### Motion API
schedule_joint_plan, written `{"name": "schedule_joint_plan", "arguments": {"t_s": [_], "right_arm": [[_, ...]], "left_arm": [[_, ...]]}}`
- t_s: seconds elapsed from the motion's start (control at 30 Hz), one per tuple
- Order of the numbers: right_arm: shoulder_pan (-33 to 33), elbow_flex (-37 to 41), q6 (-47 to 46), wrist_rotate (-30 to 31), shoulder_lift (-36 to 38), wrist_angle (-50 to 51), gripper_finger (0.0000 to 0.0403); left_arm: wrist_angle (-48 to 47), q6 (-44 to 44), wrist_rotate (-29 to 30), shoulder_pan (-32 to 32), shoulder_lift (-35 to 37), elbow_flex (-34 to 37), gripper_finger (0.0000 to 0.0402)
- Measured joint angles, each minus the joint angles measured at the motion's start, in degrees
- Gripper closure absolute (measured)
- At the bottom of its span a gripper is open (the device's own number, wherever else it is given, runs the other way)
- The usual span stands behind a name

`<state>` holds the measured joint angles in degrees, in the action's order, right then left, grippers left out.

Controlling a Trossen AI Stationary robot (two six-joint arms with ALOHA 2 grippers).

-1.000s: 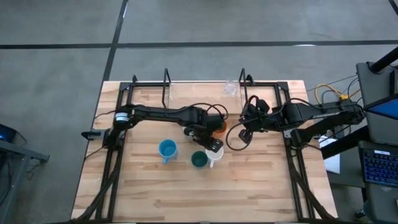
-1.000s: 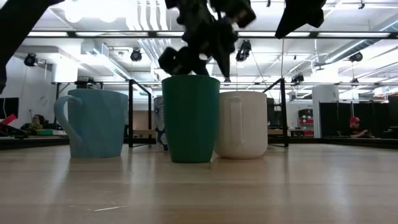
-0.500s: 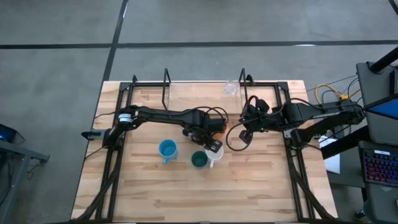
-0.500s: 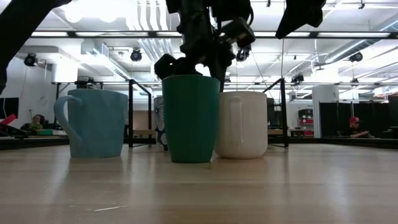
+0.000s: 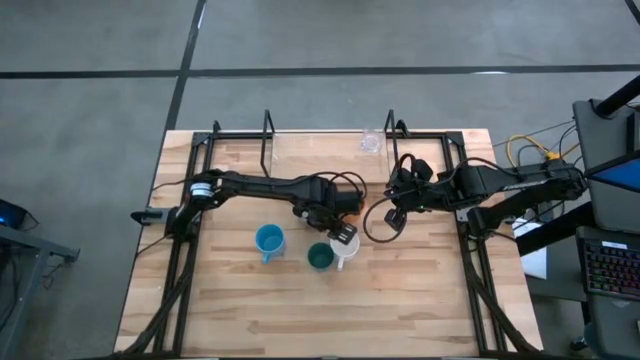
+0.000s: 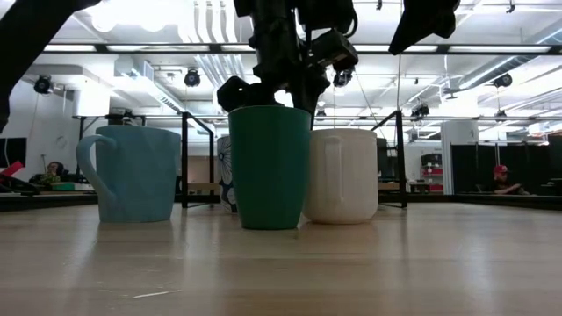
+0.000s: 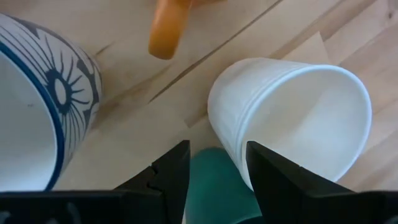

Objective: Stack small to large cups/mugs on shelf
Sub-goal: Put the white mug on the shelf

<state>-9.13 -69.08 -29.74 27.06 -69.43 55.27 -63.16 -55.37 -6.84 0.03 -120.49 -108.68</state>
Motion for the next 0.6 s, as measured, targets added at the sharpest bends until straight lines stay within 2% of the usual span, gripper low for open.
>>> {"name": "schedule_joint_plan", "arguments": {"t_s": [0.2,0.6], "right_arm": [[0.00,0.00,-0.01,0.03,0.00,-0.01,0.0394],[0.00,0.00,-0.06,0.03,0.00,-0.03,0.0394]], "left_arm": [[-0.02,-0.23,2.08,-0.15,0.00,0.00,0.0269],[1.73,0.00,2.24,-0.50,0.07,0.00,0.0379]]}}
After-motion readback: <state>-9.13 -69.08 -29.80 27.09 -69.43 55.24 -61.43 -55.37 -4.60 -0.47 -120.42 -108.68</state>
